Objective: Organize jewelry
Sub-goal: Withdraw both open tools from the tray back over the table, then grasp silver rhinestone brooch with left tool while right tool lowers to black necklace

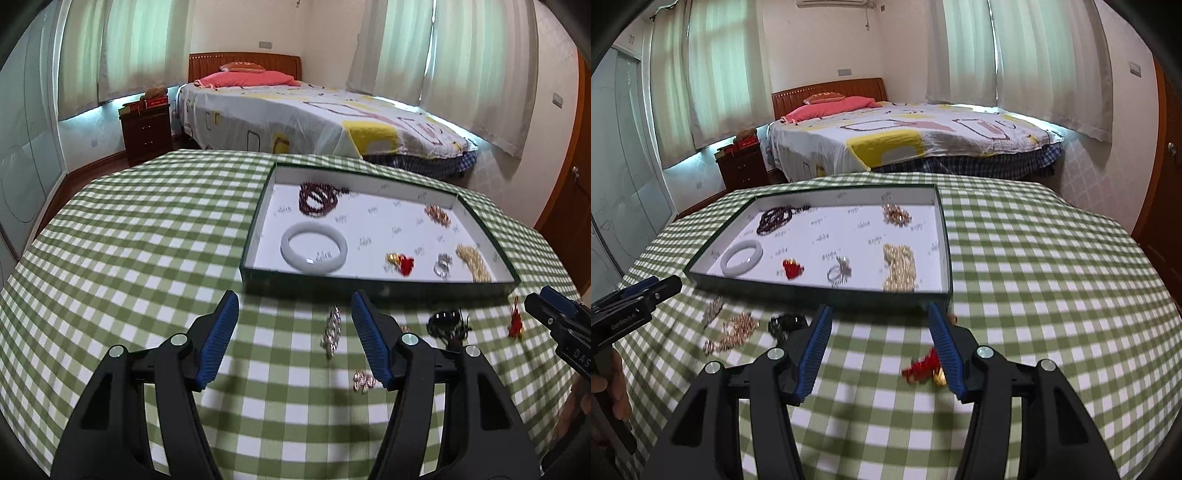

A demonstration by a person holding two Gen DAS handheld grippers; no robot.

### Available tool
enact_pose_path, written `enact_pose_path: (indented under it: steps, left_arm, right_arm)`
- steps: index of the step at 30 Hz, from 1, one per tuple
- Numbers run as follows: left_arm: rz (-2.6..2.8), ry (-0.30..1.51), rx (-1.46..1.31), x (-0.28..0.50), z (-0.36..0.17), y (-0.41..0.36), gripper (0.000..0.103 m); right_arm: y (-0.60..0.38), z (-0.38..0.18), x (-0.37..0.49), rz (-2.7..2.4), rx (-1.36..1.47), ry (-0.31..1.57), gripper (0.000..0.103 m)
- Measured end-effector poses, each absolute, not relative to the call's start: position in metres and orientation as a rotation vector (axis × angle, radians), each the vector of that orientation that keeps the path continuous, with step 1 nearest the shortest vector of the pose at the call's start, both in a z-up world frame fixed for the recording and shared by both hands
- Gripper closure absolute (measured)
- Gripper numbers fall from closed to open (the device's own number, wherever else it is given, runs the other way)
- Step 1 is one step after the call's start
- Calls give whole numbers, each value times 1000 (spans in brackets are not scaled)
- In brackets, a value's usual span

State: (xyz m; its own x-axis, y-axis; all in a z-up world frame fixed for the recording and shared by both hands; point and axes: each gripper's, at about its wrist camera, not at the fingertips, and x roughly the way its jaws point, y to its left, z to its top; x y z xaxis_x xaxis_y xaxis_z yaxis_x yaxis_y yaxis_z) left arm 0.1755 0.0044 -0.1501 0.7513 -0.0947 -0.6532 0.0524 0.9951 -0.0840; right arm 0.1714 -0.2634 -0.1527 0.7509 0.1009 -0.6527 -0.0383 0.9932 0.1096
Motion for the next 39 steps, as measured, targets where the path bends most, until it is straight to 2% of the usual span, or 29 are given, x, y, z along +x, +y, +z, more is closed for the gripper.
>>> enact_pose_path:
  steps: [11,18,23,25,27,30,39]
  left_arm:
    - [-109,793,-12,186,-174,-12,43]
    - [-142,855,-6,200,-184,-19,59]
    - [-157,891,-7,206,-189,-21,60]
    - [-160,890,-2,207,-189,-22,66]
    - [-162,890,4,208,-190,-22,79]
    - [-168,891,0,209,-190,-20,89]
    - [-158,850,-18,199,-182,-3,91]
  right_arm:
    - [-270,-166,163,69,116,749,49]
    - [-269,-167,162,73,115,749,49]
    - [-268,-168,162,75,115,753,49]
    - [-268,-169,163,77,113,754,49]
    - [-266,-169,163,79,111,758,49]
    - [-264,-170,164,81,108,764,49]
    - [-247,-169,166,119,82,772,49]
